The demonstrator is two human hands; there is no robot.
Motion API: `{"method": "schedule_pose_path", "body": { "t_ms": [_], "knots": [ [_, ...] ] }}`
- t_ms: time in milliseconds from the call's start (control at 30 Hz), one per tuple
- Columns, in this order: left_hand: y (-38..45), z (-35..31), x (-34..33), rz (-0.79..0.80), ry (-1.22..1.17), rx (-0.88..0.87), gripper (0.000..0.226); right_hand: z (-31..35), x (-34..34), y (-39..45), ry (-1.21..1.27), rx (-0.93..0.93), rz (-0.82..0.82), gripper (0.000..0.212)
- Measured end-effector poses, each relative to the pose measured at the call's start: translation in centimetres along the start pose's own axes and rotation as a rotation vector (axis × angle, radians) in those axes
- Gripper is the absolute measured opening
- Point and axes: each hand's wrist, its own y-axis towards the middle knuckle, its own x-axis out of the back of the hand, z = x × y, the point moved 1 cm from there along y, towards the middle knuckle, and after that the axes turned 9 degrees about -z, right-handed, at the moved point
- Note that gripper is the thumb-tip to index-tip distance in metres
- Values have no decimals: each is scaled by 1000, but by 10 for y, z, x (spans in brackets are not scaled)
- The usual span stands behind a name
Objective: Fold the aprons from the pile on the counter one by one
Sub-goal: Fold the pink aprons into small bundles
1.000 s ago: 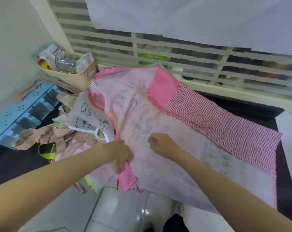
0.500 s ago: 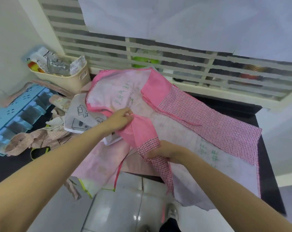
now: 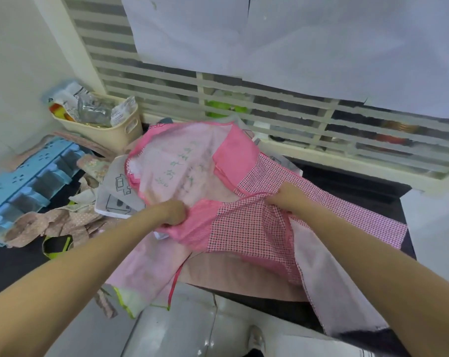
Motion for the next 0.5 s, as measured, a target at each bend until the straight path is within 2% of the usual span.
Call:
{"method": "schedule_pose_path", "body": {
  "t_ms": [33, 100, 167, 233, 300, 333, 400, 433, 500],
  "knots": [
    [0, 0, 4, 95, -4, 43, 33, 0, -3, -1, 42, -44, 71, 27],
    [3, -4, 11, 273, -174, 100, 27, -5, -5, -1, 26, -55, 188, 27],
    [10, -13, 15, 314, -332, 77, 34, -13, -2, -2, 81, -25, 218, 29],
    [21, -26, 14, 214, -337, 26, 39, -21, 2, -4, 217, -19, 215, 40],
    [28, -39, 14, 19, -377, -25, 24, -29, 3, -8, 180, 16, 248, 47],
    [31, -46, 17, -103, -389, -58, 17, -37, 3, -10, 58, 45, 296, 51],
    [34, -55, 25, -363, -411, -113, 24, -52, 1, -17, -267, 41, 451, 56],
    [35, -56, 29, -439, -429, -137, 25, -62, -3, -20, -385, -2, 530, 61],
    [38, -62, 35, -490, -387, -216, 34, -82, -5, -24, -510, -94, 638, 74]
  ]
}}
